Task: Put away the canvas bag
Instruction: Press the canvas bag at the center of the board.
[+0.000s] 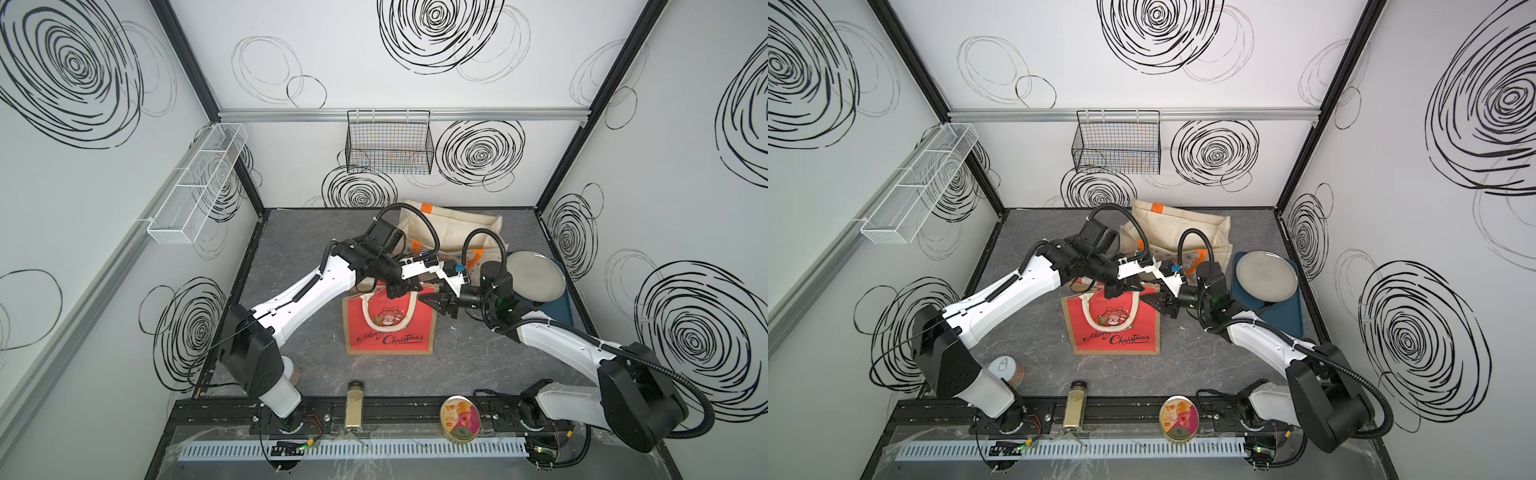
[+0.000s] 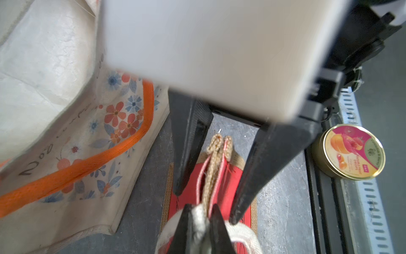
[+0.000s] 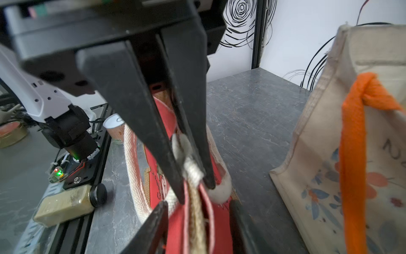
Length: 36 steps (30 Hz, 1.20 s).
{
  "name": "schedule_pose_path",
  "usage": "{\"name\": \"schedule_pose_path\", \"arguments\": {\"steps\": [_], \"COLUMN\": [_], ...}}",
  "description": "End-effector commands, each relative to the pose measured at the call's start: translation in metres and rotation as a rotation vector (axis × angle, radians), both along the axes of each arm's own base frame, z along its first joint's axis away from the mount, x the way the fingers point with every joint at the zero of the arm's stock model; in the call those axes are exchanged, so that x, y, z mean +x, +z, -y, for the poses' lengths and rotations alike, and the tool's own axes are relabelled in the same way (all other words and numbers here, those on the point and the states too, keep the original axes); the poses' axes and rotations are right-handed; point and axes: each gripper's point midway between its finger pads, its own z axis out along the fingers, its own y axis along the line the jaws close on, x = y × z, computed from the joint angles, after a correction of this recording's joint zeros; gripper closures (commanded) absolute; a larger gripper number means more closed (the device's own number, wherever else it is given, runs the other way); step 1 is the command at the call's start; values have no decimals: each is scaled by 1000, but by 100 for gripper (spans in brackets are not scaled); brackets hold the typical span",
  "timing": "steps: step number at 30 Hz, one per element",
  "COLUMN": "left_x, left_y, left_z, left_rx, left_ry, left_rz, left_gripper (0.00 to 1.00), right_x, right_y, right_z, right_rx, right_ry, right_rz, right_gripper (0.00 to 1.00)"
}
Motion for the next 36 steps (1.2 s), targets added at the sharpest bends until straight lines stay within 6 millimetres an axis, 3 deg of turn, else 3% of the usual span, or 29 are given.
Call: {"name": "schedule_pose_path", "arguments": {"steps": [1, 3, 6, 7, 11, 12, 14, 15, 19, 21, 23, 24, 26, 28, 30, 33, 36], "left_x": [-5, -7, -6, -5, -5, -5, -4, -3, -3, -2, -2, -2, 0, -1, -5, -11, -12], "left_y": [46, 58, 60, 59, 55, 51, 39, 34, 14, 9, 10, 14, 30, 46, 61, 77, 86], "left_z": [-9, -13, -22, -26, -30, -29, -27, -25, -15, -13, -13, -14, -17, -19, -20, -22, -26], "left_rx": [-162, -210, -201, -195, -197, -185, -134, -112, -42, -22, -22, -36, -97, -160, -209, -264, -303], "left_ry": [-9, -4, 15, 25, 42, 47, 62, 70, 56, 49, 41, 39, 43, 38, 24, 3, 2], "left_rz": [23, 31, 43, 43, 26, 32, 55, 69, 77, 71, 55, 47, 36, 38, 49, 51, 53], "left_gripper": [100, 100, 100, 100, 100, 95, 65, 55, 48, 53, 76, 89, 100, 100, 100, 100, 100], "right_x": [1, 2, 3, 3, 0, -1, -6, -8, -13, -13, -11, -10, -7, -6, -7, -5, -5], "right_y": [1, 1, 0, -1, 0, 0, 0, 2, 8, 11, 11, 9, 2, -4, -9, -13, -14], "right_z": [-3, -6, -16, -20, -31, -33, -39, -41, -45, -45, -45, -44, -43, -43, -43, -48, -53], "right_rx": [39, 56, 76, 75, 57, 50, 30, 26, 36, 46, 47, 43, 29, 29, 34, 27, 28], "right_ry": [-8, -18, -37, -34, 3, 14, 37, 47, 71, 67, 55, 48, 27, 20, 17, 14, 24], "right_rz": [11, 27, 53, 54, 44, 45, 46, 49, 46, 52, 51, 45, 23, 4, -7, -6, 1], "right_gripper": [49, 48, 52, 57, 95, 100, 100, 100, 100, 100, 100, 94, 64, 50, 46, 47, 60]}}
